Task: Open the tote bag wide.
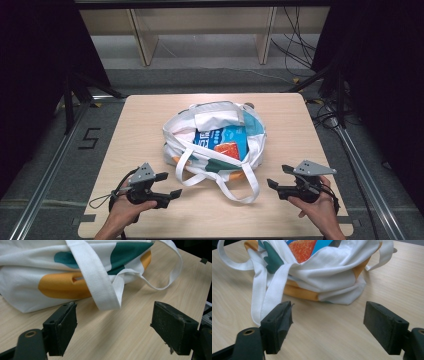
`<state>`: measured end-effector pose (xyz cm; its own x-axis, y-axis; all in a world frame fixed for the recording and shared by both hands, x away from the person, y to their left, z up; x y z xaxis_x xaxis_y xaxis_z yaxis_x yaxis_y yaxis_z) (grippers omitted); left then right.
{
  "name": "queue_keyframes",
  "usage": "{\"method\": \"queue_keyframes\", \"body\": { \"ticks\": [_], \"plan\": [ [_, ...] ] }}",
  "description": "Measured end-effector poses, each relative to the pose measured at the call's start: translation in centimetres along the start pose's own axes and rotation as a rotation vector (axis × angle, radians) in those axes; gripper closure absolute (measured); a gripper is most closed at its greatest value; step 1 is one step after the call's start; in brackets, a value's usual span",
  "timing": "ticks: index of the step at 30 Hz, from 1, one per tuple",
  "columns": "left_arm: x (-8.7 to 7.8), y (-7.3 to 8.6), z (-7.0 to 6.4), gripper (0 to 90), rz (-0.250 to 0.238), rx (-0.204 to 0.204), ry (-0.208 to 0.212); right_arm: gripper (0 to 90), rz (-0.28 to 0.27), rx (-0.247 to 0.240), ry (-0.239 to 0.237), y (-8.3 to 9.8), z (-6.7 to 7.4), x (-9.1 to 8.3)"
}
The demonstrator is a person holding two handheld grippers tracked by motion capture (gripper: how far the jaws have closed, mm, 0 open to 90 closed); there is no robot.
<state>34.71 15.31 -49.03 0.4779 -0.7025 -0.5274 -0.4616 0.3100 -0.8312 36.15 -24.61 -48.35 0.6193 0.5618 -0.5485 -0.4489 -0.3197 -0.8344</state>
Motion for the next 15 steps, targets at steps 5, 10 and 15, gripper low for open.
{"method": "queue_keyframes", "body": {
  "ticks": [5, 10, 15],
  "plan": [
    [-0.1, 0.9, 0.1, 19.0, 0.002, 0.001, -0.003, 23.5, 0.011, 0.019, -0.016, 0.6, 0.6, -0.1],
    [0.0, 1.7, 0.0, 18.1, -0.001, -0.022, 0.002, 23.8, 0.026, 0.007, -0.001, 1.3, 0.8, -0.3],
    [0.2, 2.4, -0.2, 17.5, 0.019, -0.005, 0.002, 23.9, 0.029, 0.024, -0.006, 2.0, 1.0, -0.5]
  ]
}}
Point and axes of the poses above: each handheld gripper's, and its own axes: x roughly forward along the jaws, y roughly out of its underside, z roughly to its left, the point moved 5 cm from there along x, roughly forward along the jaws, and after that the axes turned 1 degree about z, right-handed, at the moved point
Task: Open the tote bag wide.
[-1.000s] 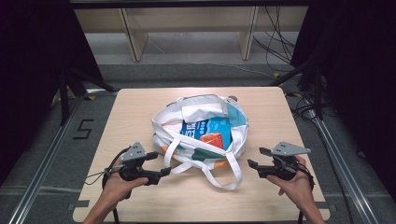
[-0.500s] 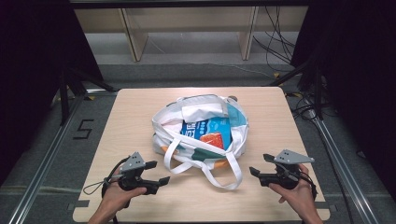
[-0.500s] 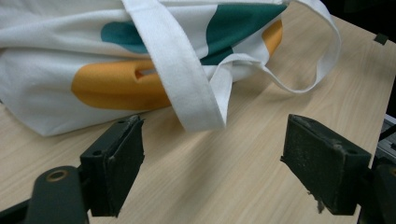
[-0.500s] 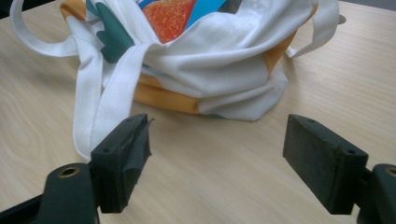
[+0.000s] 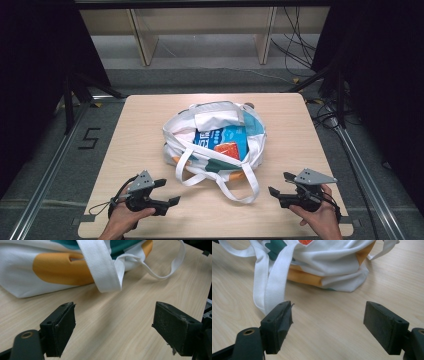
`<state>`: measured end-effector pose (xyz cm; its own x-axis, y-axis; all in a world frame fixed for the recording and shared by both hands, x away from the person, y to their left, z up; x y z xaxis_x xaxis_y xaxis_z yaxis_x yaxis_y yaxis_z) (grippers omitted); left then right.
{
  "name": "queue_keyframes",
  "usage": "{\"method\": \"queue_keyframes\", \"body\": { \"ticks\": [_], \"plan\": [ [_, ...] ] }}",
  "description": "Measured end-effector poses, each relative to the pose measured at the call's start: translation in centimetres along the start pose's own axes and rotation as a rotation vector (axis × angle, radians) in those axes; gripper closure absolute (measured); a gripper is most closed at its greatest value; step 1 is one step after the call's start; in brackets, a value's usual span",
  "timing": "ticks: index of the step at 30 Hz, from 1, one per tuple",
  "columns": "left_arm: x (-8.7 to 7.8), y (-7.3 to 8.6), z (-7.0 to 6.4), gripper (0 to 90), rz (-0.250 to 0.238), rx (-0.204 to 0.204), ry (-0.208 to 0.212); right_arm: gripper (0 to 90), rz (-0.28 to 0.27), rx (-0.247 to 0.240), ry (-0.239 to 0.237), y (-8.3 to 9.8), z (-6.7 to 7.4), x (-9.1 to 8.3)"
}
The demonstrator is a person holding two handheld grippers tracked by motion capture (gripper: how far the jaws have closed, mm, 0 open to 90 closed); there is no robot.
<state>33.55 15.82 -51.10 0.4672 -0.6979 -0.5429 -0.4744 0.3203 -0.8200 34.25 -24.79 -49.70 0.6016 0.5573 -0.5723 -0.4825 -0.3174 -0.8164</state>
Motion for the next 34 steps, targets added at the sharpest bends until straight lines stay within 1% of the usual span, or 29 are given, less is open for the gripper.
{"method": "queue_keyframes", "body": {
  "ticks": [1, 2, 3, 4, 5, 6, 7, 8, 9, 10, 11, 12, 13, 14, 15, 16, 17, 18, 19, 21, 22, 23, 24, 28, 29, 30, 31, 33, 34],
  "plan": [
    [0.0, 0.1, -0.1, 17.5, 0.005, 0.0, -0.004, 23.9, -0.003, -0.016, 0.005, 0.1, -0.1, -0.1],
    [0.1, 0.3, -0.2, 17.4, 0.006, 0.001, -0.008, 24.0, 0.01, -0.021, 0.004, 0.3, -0.2, -0.2],
    [0.1, 0.4, -0.3, 17.4, 0.006, 0.01, -0.015, 24.0, 0.008, -0.007, 0.01, 0.4, -0.1, -0.3],
    [0.3, 0.5, -0.6, 17.3, -0.002, -0.005, -0.004, 24.0, 0.001, -0.022, 0.008, 0.6, -0.2, -0.4],
    [0.2, 0.6, -0.5, 17.3, 0.011, 0.011, -0.004, 24.0, 0.005, -0.012, 0.009, 0.8, -0.1, -0.5],
    [0.2, 0.7, -0.6, 17.3, 0.018, 0.015, -0.005, 24.0, 0.02, 0.007, 0.018, 1.0, 0.1, -0.7],
    [0.3, 0.9, -0.8, 17.3, 0.019, 0.009, -0.005, 24.0, 0.017, 0.002, 0.016, 1.2, 0.2, -0.7],
    [0.3, 1.1, -0.9, 17.3, 0.03, 0.028, -0.006, 24.0, 0.011, -0.012, 0.009, 1.3, 0.1, -0.8],
    [0.4, 1.2, -1.0, 17.2, 0.023, 0.029, -0.002, 24.1, 0.009, -0.013, 0.014, 1.4, 0.2, -0.9],
    [0.5, 1.3, -1.1, 17.2, 0.022, 0.027, -0.009, 24.1, 0.024, 0.002, 0.002, 1.7, 0.5, -1.0],
    [0.4, 1.3, -1.2, 17.2, 0.022, 0.021, -0.007, 24.2, 0.016, -0.002, 0.008, 1.8, 0.5, -1.0],
    [0.2, 1.3, -1.1, 17.1, 0.024, 0.028, -0.008, 24.2, 0.006, -0.036, 0.006, 1.9, 0.3, -1.0],
    [0.1, 1.4, -0.9, 17.1, 0.032, 0.037, -0.019, 24.2, 0.023, -0.035, 0.012, 2.1, 0.5, -1.2],
    [0.2, 1.5, -0.9, 17.2, 0.022, 0.02, -0.015, 24.2, 0.019, -0.028, 0.001, 2.3, 0.7, -1.2],
    [0.1, 1.6, -0.9, 17.1, 0.031, 0.014, -0.02, 24.1, 0.021, -0.045, 0.013, 2.4, 0.6, -1.3],
    [0.2, 1.7, -0.8, 17.1, 0.033, 0.014, -0.024, 24.2, 0.035, -0.005, 0.009, 2.6, 1.0, -1.5],
    [0.3, 1.7, -0.8, 17.1, 0.032, 0.012, -0.02, 24.2, 0.025, -0.039, 0.002, 2.6, 0.8, -1.4],
    [0.3, 1.8, -0.9, 17.1, 0.031, 0.011, -0.027, 24.2, 0.029, -0.02, 0.003, 2.7, 1.0, -1.5],
    [0.4, 1.7, -0.9, 17.1, 0.029, 0.017, -0.023, 24.3, 0.028, -0.036, 0.001, 2.8, 1.0, -1.5],
    [0.4, 1.7, -1.0, 17.2, 0.025, 0.006, -0.022, 24.4, 0.036, -0.029, 0.004, 3.0, 1.1, -1.4],
    [0.4, 1.7, -1.0, 17.2, 0.026, 0.01, -0.022, 24.4, 0.038, -0.05, 0.0, 3.0, 1.0, -1.3],
    [0.4, 1.7, -0.9, 17.2, 0.028, 0.025, -0.021, 24.4, 0.052, -0.028, -0.01, 3.1, 1.2, -1.4],
    [0.4, 1.7, -1.0, 17.2, 0.03, 0.027, -0.021, 24.4, 0.049, -0.047, -0.013, 3.1, 1.1, -1.3],
    [0.3, 1.8, -0.6, 17.2, 0.048, 0.049, -0.029, 24.4, 0.05, -0.045, -0.005, 3.1, 1.1, -1.3],
    [0.5, 1.7, -0.8, 17.2, 0.022, 0.026, -0.025, 24.4, 0.047, -0.044, -0.003, 3.1, 1.1, -1.3],
    [0.5, 1.7, -0.8, 17.2, 0.024, 0.027, -0.026, 24.4, 0.042, -0.045, 0.0, 3.1, 1.0, -1.3],
    [0.5, 1.8, -0.9, 17.2, 0.03, 0.005, -0.03, 24.4, 0.047, -0.028, -0.004, 3.1, 1.2, -1.3],
    [0.5, 1.7, -0.8, 17.2, 0.025, 0.026, -0.025, 24.4, 0.046, -0.032, -0.005, 3.1, 1.2, -1.3],
    [0.5, 1.8, -0.8, 17.2, 0.026, 0.024, -0.025, 24.4, 0.037, -0.055, 0.0, 3.1, 1.0, -1.2]
  ]
}}
Point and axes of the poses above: each handheld gripper's, and its own axes: x roughly forward along the jaws, y roughly out of its underside, z roughly to its left, the point moved 5 cm from there along x, roughly forward along the jaws, and after that the axes turned 1 degree about z, right-handed, at the moved point
